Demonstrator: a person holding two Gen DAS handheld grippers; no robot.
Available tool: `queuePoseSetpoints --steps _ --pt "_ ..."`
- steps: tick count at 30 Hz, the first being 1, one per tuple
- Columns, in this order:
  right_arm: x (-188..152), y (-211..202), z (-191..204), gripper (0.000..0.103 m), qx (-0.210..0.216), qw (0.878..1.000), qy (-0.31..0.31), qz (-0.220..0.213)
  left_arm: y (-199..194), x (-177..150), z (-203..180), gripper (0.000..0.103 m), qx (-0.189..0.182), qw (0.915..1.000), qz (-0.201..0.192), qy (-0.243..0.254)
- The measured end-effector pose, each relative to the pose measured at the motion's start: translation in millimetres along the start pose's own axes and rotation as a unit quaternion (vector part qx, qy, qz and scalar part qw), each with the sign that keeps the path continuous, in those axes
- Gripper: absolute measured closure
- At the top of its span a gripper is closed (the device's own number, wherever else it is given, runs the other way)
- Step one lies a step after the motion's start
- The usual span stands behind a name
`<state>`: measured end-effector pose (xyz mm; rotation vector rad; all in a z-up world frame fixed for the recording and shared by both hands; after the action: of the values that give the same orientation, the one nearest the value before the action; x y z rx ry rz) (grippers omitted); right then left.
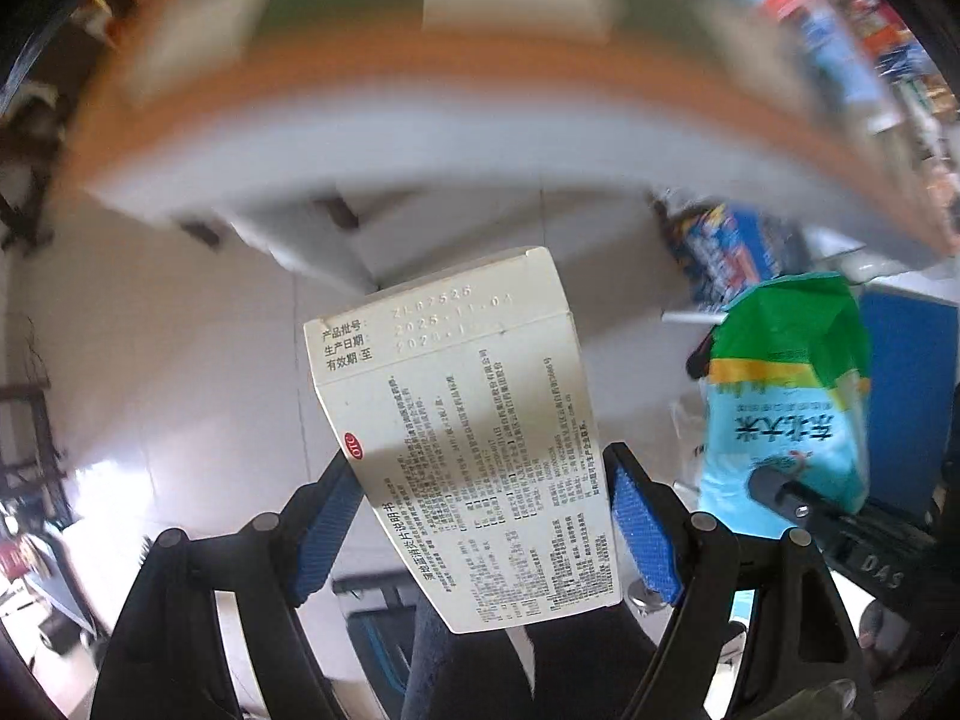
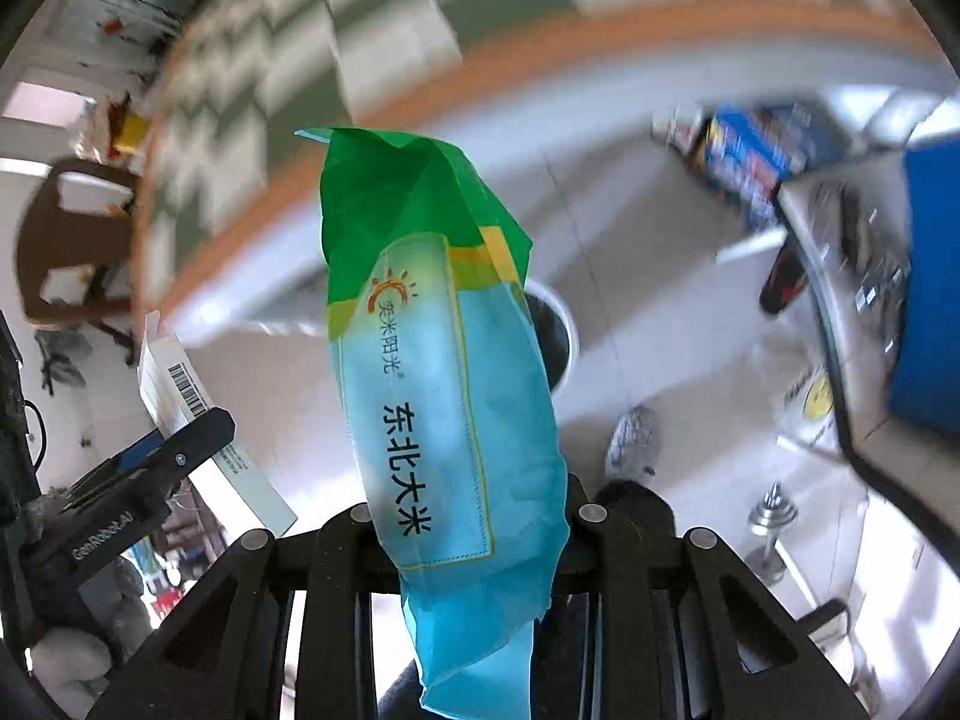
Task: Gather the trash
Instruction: 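Carry both items to the white bin and open both tools to drop them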
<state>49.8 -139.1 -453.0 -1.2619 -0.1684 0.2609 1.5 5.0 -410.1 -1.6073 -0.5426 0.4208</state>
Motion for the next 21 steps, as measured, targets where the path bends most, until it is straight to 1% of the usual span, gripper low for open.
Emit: queuePoseSetpoints --steps 2,3,5,6,9,10,11,12,13,14,15,17,19,21 --pt "-3 46 -10 0.073 -0.003 1.0 0.007 0.023 51 3 8 0.025 -0.016 0.9994 0.029 -0.01" --pt "-3 77 -17 0.073 -0.003 0.999 0.012 0.038 72 6 11 0.025 -0.021 0.9989 0.039 -0.014" --pt "3 126 -30 0.073 -0.003 0.998 0.026 0.057 116 15 14 0.025 -0.033 0.9979 0.053 -0.02" --pt "6 149 -34 0.073 0.0 0.997 0.028 0.066 141 21 14 0.025 -0.045 0.9968 0.063 -0.022" --pt "20 233 -49 0.073 0.003 0.995 0.031 0.096 202 38 17 0.023 -0.065 0.9934 0.089 -0.031" --pt "25 254 -51 0.073 0.007 0.994 0.032 0.103 225 44 18 0.017 -0.062 0.9931 0.096 -0.029" --pt "29 281 -55 0.07 0.004 0.993 0.027 0.112 243 48 21 0.007 -0.057 0.9929 0.101 -0.027" --pt "33 300 -57 0.07 0.002 0.992 0.019 0.122 251 50 22 0.003 -0.055 0.9927 0.104 -0.028" --pt "35 319 -59 0.068 0.001 0.991 0.012 0.132 261 51 25 0.001 -0.051 0.9926 0.106 -0.029" --pt "38 336 -61 0.057 0.0 0.99 0.007 0.139 269 53 27 0.001 -0.044 0.9929 0.107 -0.03" --pt "39 348 -60 0.038 -0.003 0.989 0.003 0.145 273 52 29 0.001 -0.038 0.9932 0.106 -0.03" --pt "44 360 -64 0.019 -0.005 0.989 0.0 0.145 271 49 34 0.001 -0.015 0.9948 0.097 -0.026" --pt "46 358 -64 0.015 -0.021 0.991 -0.009 0.133 262 43 41 0.001 0.012 0.9967 0.078 -0.019" --pt "43 348 -64 0.0 -0.052 0.992 -0.023 0.116 250 36 45 0.001 0.031 0.9974 0.063 -0.017"
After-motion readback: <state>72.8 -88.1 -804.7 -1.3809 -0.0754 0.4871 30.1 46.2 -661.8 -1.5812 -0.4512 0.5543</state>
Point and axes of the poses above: each gripper's, at about its wrist camera, not at the fingertips, and y roughly the way its jaws point, z to its left, x to its top, the point moved 2 cm from there along y, roughly the way its jaws point, and after that the axes turned 5 degrees about -z, right-handed, at the moved point
